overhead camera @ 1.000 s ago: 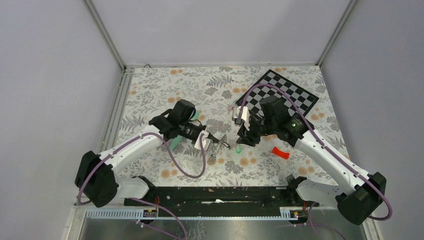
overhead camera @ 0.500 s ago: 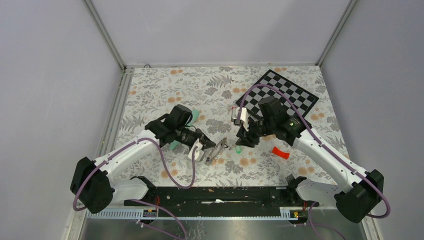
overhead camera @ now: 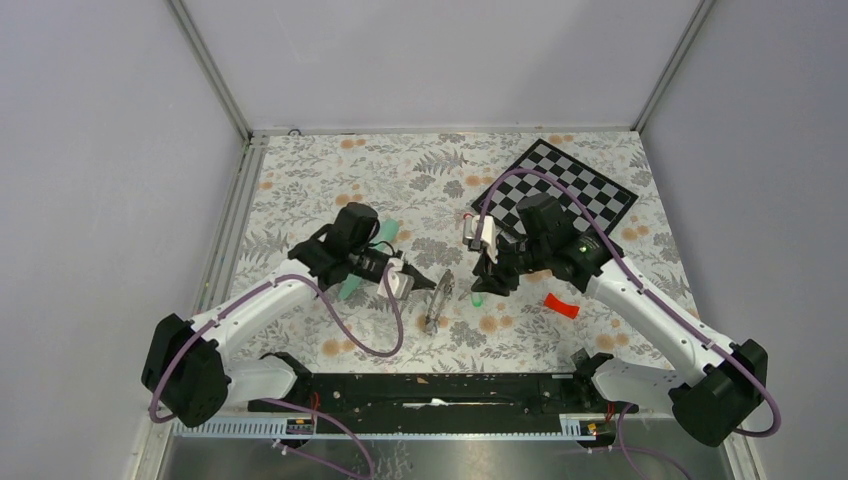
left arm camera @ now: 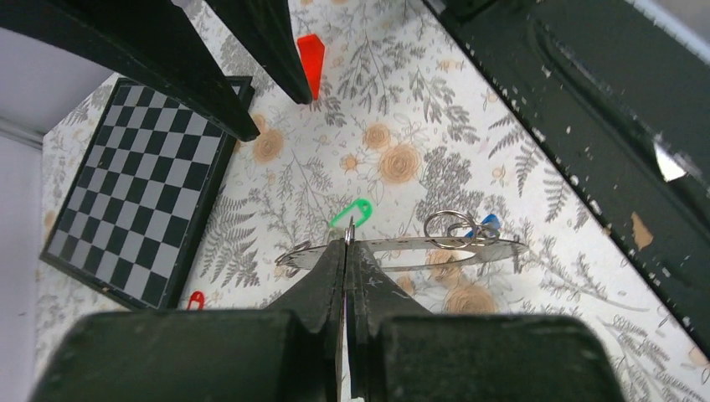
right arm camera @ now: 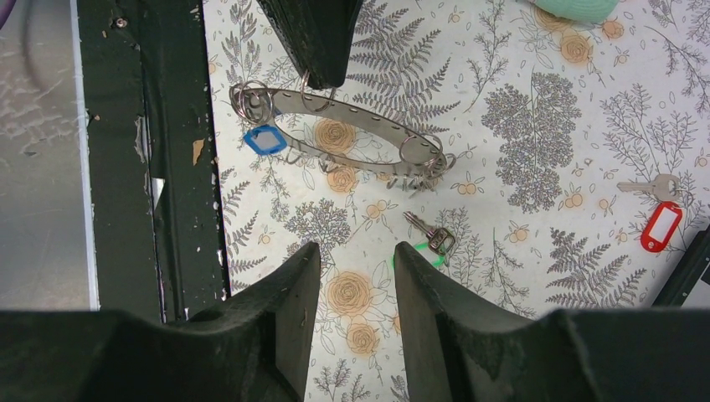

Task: Put the keys on the keyring

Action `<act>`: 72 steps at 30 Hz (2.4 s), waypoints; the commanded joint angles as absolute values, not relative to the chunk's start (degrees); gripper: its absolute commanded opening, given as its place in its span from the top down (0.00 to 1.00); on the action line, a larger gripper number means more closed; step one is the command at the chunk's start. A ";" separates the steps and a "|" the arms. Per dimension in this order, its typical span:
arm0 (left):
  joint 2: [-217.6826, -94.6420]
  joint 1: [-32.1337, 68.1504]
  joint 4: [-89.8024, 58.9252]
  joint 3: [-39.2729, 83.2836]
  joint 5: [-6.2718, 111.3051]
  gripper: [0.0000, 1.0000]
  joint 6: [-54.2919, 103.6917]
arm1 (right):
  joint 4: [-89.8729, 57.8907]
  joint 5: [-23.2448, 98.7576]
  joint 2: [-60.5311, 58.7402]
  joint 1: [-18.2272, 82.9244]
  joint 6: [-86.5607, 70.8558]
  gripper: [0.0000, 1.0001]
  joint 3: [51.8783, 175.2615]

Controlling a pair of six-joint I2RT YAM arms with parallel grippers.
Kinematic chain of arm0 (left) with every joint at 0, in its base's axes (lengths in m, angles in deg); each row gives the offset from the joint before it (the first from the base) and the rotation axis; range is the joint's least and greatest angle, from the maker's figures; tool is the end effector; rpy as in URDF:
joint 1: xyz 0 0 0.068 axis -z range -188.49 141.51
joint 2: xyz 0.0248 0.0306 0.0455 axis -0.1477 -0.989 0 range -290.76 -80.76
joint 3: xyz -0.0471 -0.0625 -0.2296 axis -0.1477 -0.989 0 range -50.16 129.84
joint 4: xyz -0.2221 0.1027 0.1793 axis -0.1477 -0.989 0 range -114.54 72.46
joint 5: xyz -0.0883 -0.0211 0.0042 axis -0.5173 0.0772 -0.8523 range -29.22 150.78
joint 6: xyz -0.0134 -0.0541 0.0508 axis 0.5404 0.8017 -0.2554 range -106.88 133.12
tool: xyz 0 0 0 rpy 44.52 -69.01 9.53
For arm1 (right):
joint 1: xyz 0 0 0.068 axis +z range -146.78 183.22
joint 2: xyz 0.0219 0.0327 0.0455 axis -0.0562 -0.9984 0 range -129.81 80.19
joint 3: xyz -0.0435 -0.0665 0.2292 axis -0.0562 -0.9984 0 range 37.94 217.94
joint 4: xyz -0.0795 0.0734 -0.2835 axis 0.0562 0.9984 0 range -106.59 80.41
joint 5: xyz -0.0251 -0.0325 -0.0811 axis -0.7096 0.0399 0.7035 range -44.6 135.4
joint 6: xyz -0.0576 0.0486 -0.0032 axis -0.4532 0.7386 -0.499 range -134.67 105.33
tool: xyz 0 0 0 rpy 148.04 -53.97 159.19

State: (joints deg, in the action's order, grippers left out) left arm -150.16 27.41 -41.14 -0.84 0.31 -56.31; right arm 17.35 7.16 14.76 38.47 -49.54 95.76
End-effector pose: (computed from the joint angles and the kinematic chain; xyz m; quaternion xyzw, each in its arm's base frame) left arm 0.2159 -0.2246 0.2155 0.7517 0.3243 -0.3453 0.4589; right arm 0.2311 0.2115 0.2640 -0.6050 0.6281 0.2999 0.3868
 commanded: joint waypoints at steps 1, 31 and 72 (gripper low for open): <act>-150.73 25.90 -27.59 -3.39 -11.78 1.00 -40.65 | 16.39 5.64 16.65 38.18 -50.35 0.55 95.35; -155.59 22.35 50.25 -17.32 5.17 1.00 46.19 | 7.13 10.91 15.22 32.76 -39.91 0.59 95.34; -148.60 8.41 6.15 -6.86 1.81 1.00 18.91 | 11.48 12.99 -15.67 31.96 -70.97 0.47 96.17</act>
State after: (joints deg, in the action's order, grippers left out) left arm -150.45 8.81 4.76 -9.35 3.76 20.93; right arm 10.35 15.05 -14.64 32.08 -67.64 93.42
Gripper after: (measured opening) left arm 0.010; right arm 0.534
